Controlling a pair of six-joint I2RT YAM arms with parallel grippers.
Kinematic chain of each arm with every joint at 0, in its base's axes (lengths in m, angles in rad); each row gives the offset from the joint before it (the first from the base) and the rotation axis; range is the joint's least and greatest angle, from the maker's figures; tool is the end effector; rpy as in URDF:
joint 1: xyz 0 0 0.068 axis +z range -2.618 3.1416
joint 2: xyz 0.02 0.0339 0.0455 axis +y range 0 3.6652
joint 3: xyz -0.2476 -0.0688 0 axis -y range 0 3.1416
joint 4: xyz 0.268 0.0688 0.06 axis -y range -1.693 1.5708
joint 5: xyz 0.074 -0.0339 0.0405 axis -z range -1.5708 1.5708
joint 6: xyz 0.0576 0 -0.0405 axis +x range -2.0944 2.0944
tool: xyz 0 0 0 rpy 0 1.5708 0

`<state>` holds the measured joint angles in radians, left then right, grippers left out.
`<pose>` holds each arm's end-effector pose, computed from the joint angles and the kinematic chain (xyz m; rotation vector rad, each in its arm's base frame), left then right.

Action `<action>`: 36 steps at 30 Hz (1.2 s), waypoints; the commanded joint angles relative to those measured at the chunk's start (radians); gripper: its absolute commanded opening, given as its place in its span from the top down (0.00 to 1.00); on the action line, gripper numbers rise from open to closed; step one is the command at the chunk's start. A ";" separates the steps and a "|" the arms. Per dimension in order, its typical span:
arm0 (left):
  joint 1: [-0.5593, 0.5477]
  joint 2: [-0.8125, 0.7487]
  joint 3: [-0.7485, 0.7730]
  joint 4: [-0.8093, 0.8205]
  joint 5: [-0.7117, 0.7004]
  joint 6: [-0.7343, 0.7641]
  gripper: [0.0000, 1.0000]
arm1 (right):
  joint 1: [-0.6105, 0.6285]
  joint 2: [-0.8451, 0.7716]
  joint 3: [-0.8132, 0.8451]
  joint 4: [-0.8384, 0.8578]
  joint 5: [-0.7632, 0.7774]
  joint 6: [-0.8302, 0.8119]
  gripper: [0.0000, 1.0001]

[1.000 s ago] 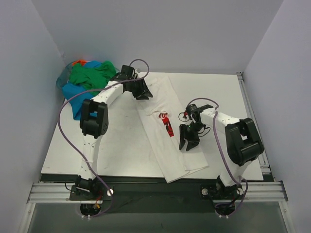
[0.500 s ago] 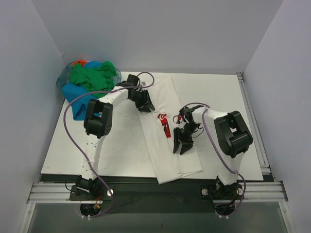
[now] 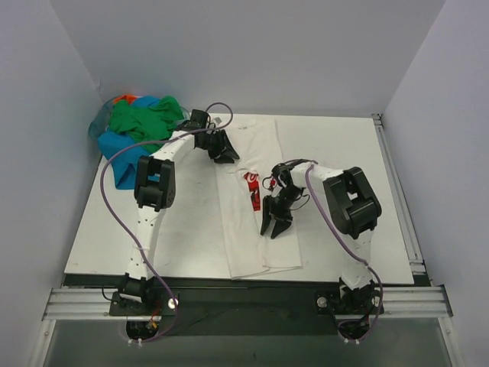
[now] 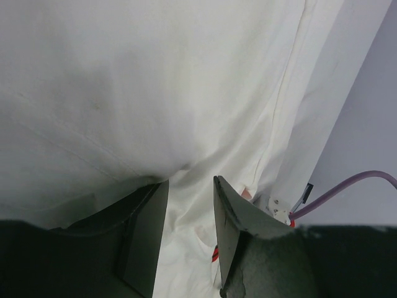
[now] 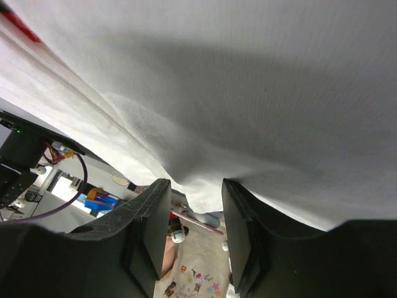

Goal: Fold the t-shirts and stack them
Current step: Rotate the tshirt 90 degrees

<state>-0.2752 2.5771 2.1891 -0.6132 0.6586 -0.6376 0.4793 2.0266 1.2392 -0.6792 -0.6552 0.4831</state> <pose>0.5336 -0.1873 0.0994 -0.2194 2.6861 -1.1686 0.3148 0.2032 0.0693 0.0441 -2.7870 -0.9068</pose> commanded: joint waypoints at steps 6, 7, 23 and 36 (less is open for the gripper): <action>0.050 0.091 0.038 0.107 -0.034 0.007 0.53 | 0.007 0.090 0.101 0.076 0.066 0.006 0.60; 0.050 0.091 0.038 0.113 -0.031 0.006 0.53 | 0.007 0.098 0.111 0.075 0.063 0.009 0.60; 0.031 -0.086 0.060 0.214 -0.056 0.006 0.49 | 0.015 -0.120 0.131 0.055 0.114 -0.032 0.59; -0.119 -0.653 -0.544 0.133 -0.298 0.125 0.48 | 0.025 -0.382 -0.210 -0.026 0.316 -0.038 0.59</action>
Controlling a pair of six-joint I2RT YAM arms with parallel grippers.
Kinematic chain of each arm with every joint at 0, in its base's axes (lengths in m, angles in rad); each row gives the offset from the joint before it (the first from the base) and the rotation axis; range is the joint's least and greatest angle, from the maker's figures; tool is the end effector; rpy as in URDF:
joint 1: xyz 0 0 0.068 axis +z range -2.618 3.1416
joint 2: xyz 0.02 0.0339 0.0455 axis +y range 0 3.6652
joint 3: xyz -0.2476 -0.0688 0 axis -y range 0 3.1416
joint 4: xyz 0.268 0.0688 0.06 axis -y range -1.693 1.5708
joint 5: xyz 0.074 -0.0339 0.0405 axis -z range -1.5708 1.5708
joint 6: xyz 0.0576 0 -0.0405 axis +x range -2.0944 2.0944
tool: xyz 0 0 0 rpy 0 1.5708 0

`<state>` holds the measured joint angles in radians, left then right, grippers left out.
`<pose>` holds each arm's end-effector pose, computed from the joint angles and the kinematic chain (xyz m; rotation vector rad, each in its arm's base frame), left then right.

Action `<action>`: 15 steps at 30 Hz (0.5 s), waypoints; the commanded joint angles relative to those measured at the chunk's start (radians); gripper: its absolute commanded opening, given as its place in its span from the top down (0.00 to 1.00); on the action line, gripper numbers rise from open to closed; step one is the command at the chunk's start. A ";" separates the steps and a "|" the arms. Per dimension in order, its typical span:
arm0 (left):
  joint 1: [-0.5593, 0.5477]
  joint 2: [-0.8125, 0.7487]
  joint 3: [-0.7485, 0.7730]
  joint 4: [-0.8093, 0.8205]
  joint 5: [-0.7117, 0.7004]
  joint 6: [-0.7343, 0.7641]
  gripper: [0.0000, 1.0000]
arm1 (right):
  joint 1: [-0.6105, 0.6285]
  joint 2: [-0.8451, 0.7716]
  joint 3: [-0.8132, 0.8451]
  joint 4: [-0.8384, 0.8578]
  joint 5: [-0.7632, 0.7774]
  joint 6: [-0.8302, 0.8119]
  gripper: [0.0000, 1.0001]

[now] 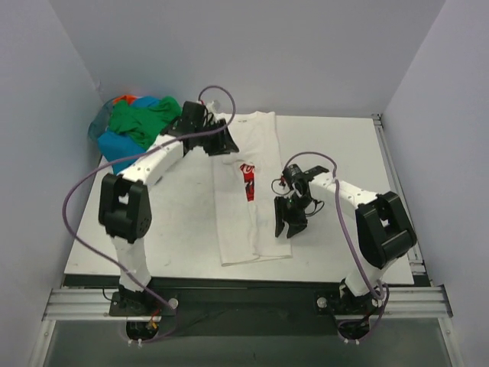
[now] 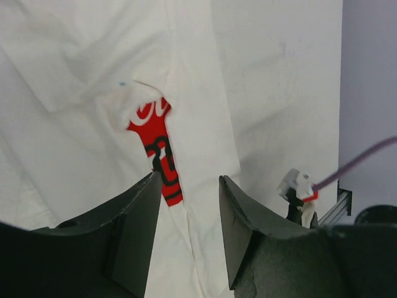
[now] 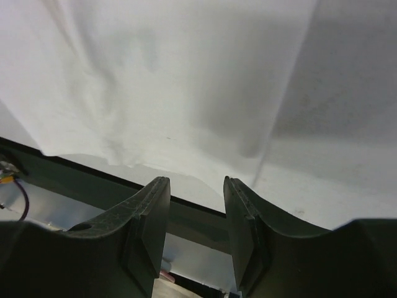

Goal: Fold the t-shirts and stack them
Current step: Rotate the tshirt 90 degrees

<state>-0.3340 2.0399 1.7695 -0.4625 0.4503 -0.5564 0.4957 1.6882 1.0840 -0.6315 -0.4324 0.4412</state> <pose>0.4639 -0.1875 0.2364 -0.0231 2.4120 -0.9562 0.2921 0.1854 0.1372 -0.1888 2.9290 0.7988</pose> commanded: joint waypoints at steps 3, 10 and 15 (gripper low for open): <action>-0.132 -0.268 -0.376 0.010 -0.162 -0.011 0.47 | 0.010 -0.067 -0.102 -0.080 0.129 0.030 0.60; -0.302 -0.553 -0.780 -0.004 -0.286 -0.160 0.47 | 0.043 -0.108 -0.185 -0.070 0.152 0.054 0.60; -0.346 -0.652 -0.961 -0.019 -0.302 -0.252 0.47 | 0.056 -0.116 -0.228 -0.043 0.172 0.076 0.60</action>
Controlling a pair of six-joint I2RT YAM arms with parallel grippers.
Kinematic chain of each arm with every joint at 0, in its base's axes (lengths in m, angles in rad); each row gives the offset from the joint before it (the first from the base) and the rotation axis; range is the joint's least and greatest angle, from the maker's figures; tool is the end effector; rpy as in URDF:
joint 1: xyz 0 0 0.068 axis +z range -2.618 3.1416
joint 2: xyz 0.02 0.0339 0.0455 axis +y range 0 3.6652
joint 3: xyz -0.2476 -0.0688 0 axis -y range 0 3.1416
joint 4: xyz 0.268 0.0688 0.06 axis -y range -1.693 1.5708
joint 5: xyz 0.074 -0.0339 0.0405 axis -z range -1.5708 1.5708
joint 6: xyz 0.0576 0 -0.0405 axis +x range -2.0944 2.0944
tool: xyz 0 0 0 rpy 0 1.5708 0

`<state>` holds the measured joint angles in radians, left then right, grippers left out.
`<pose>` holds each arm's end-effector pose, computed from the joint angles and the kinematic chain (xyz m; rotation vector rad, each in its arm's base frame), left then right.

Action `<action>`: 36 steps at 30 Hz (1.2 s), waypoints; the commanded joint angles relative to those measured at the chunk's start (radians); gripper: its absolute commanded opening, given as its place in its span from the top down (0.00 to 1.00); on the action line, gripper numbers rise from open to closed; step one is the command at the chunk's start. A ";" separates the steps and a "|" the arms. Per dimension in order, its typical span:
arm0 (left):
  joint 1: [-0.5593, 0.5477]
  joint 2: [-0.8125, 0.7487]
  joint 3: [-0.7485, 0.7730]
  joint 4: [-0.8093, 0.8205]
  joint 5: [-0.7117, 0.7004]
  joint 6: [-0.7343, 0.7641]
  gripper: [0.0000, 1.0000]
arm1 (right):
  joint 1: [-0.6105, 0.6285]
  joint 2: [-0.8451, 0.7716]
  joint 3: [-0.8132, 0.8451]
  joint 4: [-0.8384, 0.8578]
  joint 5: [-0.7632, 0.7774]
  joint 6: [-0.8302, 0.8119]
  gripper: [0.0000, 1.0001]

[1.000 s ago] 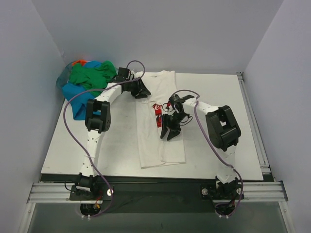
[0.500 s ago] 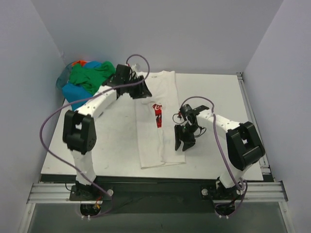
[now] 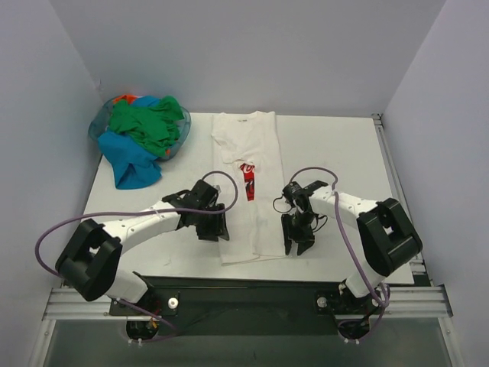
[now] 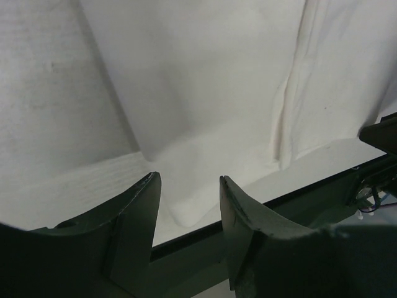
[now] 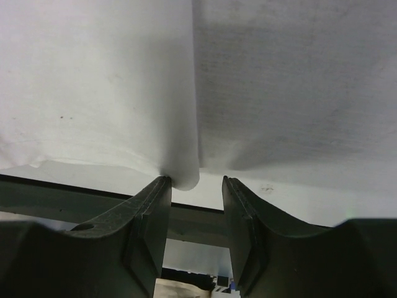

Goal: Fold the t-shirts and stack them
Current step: Rotate the tshirt 90 degrees, then grab the bottom of the folded rectangular tshirt with both arms

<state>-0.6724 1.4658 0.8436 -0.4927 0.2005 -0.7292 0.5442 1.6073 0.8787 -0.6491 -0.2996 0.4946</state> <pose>0.2309 -0.1985 0.1352 -0.0145 2.8510 -0.6455 0.2425 0.1666 0.1006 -0.1212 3.0723 0.5506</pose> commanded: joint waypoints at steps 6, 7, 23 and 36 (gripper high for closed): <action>-0.013 -0.148 -0.121 0.045 -0.021 -0.111 0.46 | 0.008 0.002 -0.009 -0.001 0.016 0.021 0.63; -0.015 -0.148 -0.126 0.048 -0.015 -0.114 0.46 | 0.008 0.006 -0.006 0.003 0.011 0.024 0.64; -0.026 -0.062 -0.169 0.063 0.025 -0.147 0.43 | 0.010 0.068 -0.029 0.012 -0.022 0.006 0.85; -0.050 -0.036 -0.195 0.069 0.051 -0.182 0.58 | 0.010 0.075 -0.017 -0.006 -0.027 -0.013 0.86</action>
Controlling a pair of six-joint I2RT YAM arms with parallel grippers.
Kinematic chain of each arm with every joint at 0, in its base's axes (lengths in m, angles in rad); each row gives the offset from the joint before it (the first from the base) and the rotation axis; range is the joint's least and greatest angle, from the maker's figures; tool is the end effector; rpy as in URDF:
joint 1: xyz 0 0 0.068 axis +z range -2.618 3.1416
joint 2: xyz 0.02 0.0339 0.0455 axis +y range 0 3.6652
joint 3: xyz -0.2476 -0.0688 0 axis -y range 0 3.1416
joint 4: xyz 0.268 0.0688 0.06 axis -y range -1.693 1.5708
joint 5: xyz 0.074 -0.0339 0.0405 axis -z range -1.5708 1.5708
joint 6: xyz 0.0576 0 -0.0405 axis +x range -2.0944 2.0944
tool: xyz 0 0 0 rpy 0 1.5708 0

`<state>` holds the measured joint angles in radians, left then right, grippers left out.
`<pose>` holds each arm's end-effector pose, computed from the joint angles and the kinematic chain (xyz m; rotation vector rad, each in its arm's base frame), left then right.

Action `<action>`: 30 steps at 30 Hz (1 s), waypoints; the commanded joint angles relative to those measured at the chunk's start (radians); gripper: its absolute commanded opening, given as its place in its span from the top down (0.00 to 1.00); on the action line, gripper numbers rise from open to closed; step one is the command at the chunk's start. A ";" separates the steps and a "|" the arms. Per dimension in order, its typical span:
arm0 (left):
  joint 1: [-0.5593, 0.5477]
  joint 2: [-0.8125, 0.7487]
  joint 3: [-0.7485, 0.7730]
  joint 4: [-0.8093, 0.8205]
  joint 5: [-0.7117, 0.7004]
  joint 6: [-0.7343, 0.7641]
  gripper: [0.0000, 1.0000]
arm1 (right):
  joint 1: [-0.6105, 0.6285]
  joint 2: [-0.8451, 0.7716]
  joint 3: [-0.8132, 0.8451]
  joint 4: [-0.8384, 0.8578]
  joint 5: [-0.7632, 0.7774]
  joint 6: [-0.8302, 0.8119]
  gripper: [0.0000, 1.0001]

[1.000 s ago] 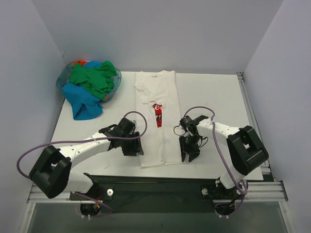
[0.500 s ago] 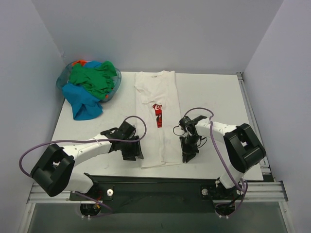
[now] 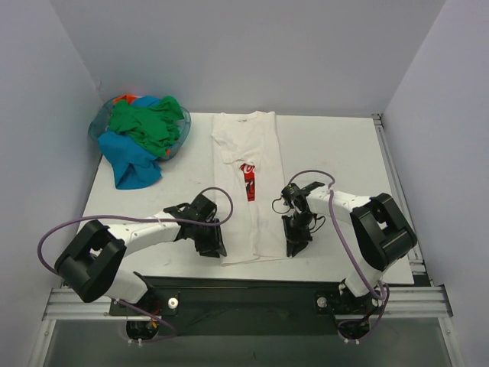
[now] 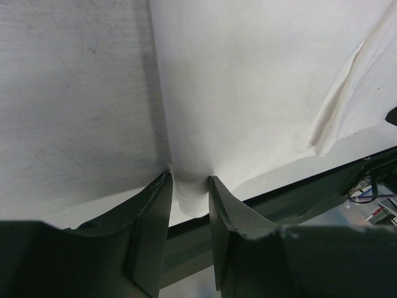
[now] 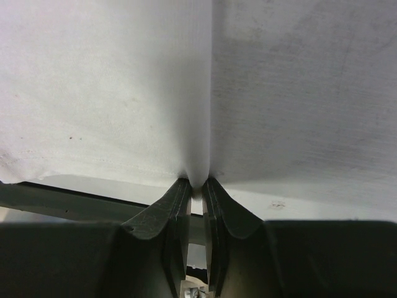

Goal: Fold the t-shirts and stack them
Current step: Grab the bottom of the folded rectangular tshirt with both arms

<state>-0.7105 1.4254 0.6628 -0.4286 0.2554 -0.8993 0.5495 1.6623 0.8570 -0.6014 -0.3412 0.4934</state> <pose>0.1932 -0.1854 0.0962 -0.2081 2.9789 -0.6791 0.2394 0.1692 0.0818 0.1291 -3.0555 -0.5820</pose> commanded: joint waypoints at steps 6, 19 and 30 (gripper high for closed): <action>-0.020 -0.025 -0.038 -0.016 -0.010 -0.033 0.61 | 0.004 0.010 -0.001 -0.054 0.013 -0.010 0.85; -0.046 0.012 -0.057 0.034 0.031 -0.049 0.78 | 0.004 0.005 0.002 -0.055 0.002 -0.016 0.87; -0.078 -0.035 -0.034 -0.050 -0.019 -0.043 1.00 | 0.006 -0.047 -0.026 -0.083 -0.035 -0.015 1.00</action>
<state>-0.7666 1.4178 0.6235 -0.4053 0.2863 -0.9550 0.5499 1.6600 0.8528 -0.6109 -0.3649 0.4858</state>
